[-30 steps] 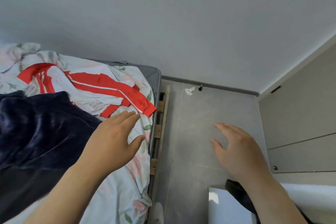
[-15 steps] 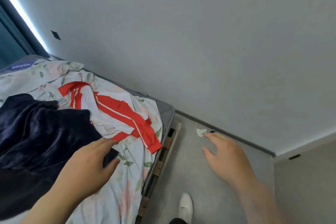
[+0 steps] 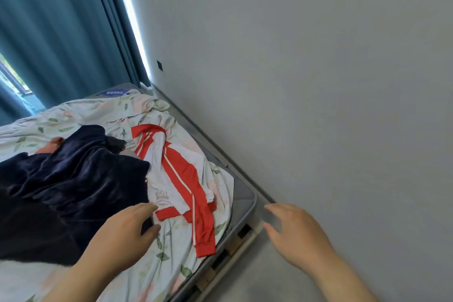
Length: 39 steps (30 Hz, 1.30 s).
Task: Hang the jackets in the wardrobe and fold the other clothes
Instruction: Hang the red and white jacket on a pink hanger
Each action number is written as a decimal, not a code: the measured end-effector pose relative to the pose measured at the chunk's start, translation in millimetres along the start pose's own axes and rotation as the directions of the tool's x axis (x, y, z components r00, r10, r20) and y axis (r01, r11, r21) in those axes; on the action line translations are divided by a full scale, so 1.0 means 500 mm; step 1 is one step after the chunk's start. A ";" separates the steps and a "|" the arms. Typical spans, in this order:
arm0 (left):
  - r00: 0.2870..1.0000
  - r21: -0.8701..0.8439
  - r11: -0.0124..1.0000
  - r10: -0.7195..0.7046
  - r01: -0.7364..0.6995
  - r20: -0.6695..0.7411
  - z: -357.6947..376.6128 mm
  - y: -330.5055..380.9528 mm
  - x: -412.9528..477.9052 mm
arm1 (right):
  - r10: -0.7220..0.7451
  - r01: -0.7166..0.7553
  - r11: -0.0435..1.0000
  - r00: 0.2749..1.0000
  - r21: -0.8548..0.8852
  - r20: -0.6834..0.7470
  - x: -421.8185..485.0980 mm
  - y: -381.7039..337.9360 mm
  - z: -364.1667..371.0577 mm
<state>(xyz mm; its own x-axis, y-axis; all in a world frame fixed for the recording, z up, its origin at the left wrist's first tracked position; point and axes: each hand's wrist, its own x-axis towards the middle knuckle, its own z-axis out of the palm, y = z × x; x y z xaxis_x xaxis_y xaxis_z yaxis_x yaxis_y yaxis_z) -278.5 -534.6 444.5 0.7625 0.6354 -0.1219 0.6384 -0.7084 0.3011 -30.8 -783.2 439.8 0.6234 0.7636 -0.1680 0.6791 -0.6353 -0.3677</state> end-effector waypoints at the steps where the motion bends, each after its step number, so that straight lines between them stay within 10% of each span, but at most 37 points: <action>1: 1.000 0.001 1.000 -0.022 0.022 0.010 0.001 0.004 0.003 | -0.013 0.013 1.000 1.000 0.012 0.018 0.016 -0.001 -0.004; 28: 0.882 -0.263 0.844 -0.463 0.468 0.086 0.098 -0.136 0.353 | -0.316 0.336 0.942 0.906 -0.024 0.280 0.590 -0.109 -0.006; 39: 0.767 -0.454 0.633 -0.604 0.628 0.218 0.299 -0.252 0.581 | -0.239 0.069 0.955 0.758 0.289 0.607 0.896 -0.130 0.368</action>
<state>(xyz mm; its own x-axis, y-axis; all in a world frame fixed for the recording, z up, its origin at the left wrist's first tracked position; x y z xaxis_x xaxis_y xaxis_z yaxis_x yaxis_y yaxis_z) -122.0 -306.7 229.9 0.2216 0.8482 -0.4812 0.8349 0.0899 0.5430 133.3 -378.5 220.1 0.0751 0.8002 -0.5950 0.5793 -0.5207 -0.6271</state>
